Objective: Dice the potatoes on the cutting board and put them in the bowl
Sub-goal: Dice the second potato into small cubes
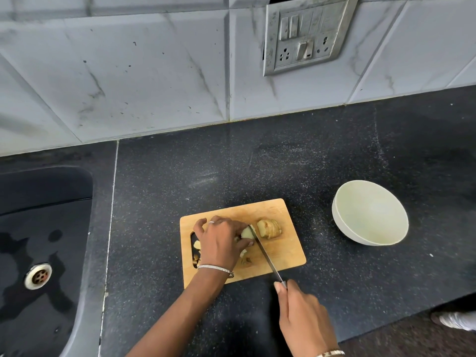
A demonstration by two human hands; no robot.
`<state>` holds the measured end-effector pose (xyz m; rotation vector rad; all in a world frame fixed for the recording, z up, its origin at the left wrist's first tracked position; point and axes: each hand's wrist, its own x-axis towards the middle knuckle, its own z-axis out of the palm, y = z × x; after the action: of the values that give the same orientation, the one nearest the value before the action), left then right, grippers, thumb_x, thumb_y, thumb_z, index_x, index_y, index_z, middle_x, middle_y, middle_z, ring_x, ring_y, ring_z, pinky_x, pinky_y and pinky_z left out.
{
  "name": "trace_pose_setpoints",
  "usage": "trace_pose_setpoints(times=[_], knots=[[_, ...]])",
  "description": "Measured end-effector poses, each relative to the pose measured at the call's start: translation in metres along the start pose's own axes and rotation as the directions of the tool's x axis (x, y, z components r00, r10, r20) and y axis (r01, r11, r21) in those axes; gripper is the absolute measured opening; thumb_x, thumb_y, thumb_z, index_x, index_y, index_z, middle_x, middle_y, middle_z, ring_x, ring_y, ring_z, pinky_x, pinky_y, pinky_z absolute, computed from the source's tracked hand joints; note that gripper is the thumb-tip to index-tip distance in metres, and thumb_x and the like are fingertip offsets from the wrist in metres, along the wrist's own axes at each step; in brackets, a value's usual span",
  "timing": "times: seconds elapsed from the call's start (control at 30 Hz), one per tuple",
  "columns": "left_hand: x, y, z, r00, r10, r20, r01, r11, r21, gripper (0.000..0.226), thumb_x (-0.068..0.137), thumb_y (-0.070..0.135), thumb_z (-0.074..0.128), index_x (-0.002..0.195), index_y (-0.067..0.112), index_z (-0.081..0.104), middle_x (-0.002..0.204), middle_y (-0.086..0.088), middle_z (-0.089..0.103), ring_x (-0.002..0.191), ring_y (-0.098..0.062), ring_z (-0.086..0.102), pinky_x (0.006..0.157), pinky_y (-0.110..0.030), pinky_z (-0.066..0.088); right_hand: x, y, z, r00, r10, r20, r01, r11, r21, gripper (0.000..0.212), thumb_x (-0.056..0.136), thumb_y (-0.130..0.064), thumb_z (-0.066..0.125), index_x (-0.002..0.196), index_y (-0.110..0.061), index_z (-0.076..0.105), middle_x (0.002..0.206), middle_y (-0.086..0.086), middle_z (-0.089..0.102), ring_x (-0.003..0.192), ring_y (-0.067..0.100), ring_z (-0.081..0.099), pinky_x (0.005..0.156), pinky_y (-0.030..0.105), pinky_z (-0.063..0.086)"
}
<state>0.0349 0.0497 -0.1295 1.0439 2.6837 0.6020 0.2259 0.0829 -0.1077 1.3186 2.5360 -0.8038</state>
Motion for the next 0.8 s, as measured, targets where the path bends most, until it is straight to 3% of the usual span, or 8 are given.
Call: trace_pose_setpoints(times=[0.13, 0.27, 0.47, 0.63, 0.8], knots=[[-0.002, -0.002, -0.003, 1.0, 0.002, -0.007, -0.002, 1.0, 0.028, 0.046, 0.069, 0.058, 0.073, 0.11, 0.04, 0.066, 0.1, 0.018, 0.068, 0.115, -0.01, 0.048, 0.103, -0.041, 0.017, 0.004, -0.005, -0.003, 0.997, -0.057, -0.044, 0.059, 0.998, 0.035, 0.034, 0.099, -0.051, 0.014, 0.09, -0.029, 0.038, 0.072, -0.006, 0.053, 0.066, 0.019, 0.05, 0.061, 0.034, 0.041], [-0.005, 0.0, -0.008, 1.0, 0.004, -0.011, -0.002, 0.993, 0.115, 0.037, 0.075, 0.054, 0.07, 0.11, 0.042, 0.065, 0.105, 0.018, 0.067, 0.114, -0.011, 0.045, 0.102, -0.041, 0.018, 0.008, -0.011, 0.003, 0.997, -0.071, -0.039, 0.073, 0.996, 0.05, 0.031, 0.1, -0.049, 0.016, 0.094, -0.031, 0.04, 0.073, -0.006, 0.052, 0.083, 0.02, 0.064, 0.063, 0.032, 0.039], [-0.004, 0.001, -0.006, 1.0, -0.022, 0.007, 0.021, 0.996, 0.083, 0.028, 0.077, 0.05, 0.07, 0.104, 0.041, 0.069, 0.106, 0.018, 0.065, 0.113, -0.012, 0.044, 0.099, -0.04, 0.017, 0.011, -0.016, 0.007, 1.0, -0.03, -0.008, 0.03, 0.999, 0.043, 0.034, 0.1, -0.049, 0.018, 0.107, -0.03, 0.046, 0.09, -0.002, 0.064, 0.093, 0.025, 0.065, 0.064, 0.035, 0.04], [-0.001, 0.0, -0.006, 0.999, -0.048, 0.019, 0.047, 0.998, 0.028, 0.023, 0.075, 0.047, 0.073, 0.096, 0.039, 0.071, 0.102, 0.018, 0.066, 0.111, -0.01, 0.044, 0.097, -0.039, 0.017, 0.022, -0.027, 0.016, 0.999, 0.005, -0.051, -0.008, 0.998, -0.062, 0.04, 0.101, -0.048, 0.02, 0.119, -0.026, 0.047, 0.102, 0.003, 0.067, 0.098, 0.029, 0.066, 0.07, 0.037, 0.048], [-0.002, -0.001, -0.006, 0.999, -0.05, 0.015, 0.049, 0.998, 0.037, 0.023, 0.077, 0.048, 0.072, 0.098, 0.041, 0.071, 0.104, 0.019, 0.066, 0.113, -0.01, 0.044, 0.1, -0.041, 0.017, 0.021, -0.024, 0.015, 0.999, -0.006, -0.036, 0.004, 0.999, -0.051, 0.04, 0.102, -0.048, 0.02, 0.117, -0.025, 0.049, 0.102, 0.003, 0.068, 0.099, 0.029, 0.066, 0.072, 0.037, 0.05]])
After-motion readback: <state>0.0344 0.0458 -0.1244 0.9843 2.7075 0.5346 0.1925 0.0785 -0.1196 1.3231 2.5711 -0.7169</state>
